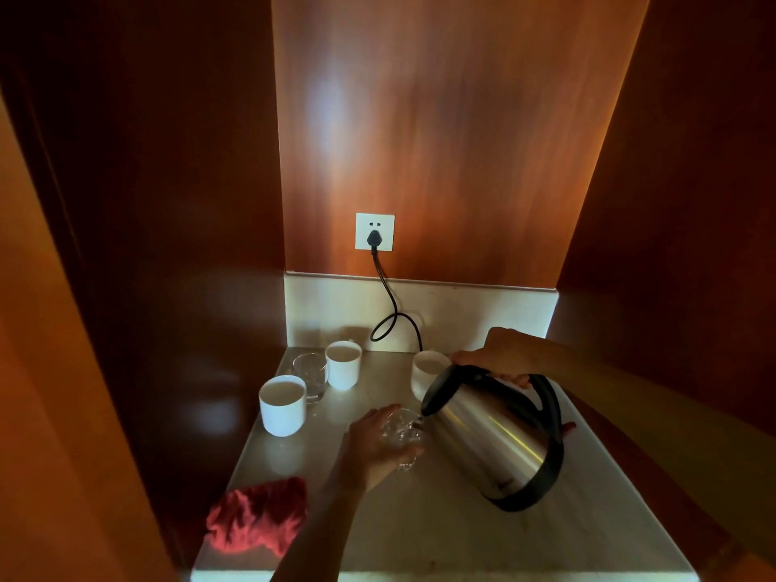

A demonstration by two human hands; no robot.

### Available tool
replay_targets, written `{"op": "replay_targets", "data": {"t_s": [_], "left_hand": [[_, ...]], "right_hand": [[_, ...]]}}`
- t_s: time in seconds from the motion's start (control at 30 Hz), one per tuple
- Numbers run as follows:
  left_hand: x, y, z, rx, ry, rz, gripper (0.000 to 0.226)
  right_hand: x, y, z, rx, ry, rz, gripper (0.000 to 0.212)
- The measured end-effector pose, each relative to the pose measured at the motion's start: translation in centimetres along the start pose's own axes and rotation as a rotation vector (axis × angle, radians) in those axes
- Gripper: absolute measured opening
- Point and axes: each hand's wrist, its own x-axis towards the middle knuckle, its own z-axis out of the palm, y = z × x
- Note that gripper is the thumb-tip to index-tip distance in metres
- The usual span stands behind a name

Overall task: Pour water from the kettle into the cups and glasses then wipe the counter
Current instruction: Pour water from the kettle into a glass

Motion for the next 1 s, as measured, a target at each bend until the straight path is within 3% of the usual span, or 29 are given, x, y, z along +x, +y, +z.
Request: {"op": "replay_targets", "data": {"t_s": [1.0], "left_hand": [[-0.22,0.91,-0.50,0.018,0.006,-0.002,0.072]], "right_hand": [[-0.33,-0.01,0.13,0.003,0.012,0.000,0.062]]}}
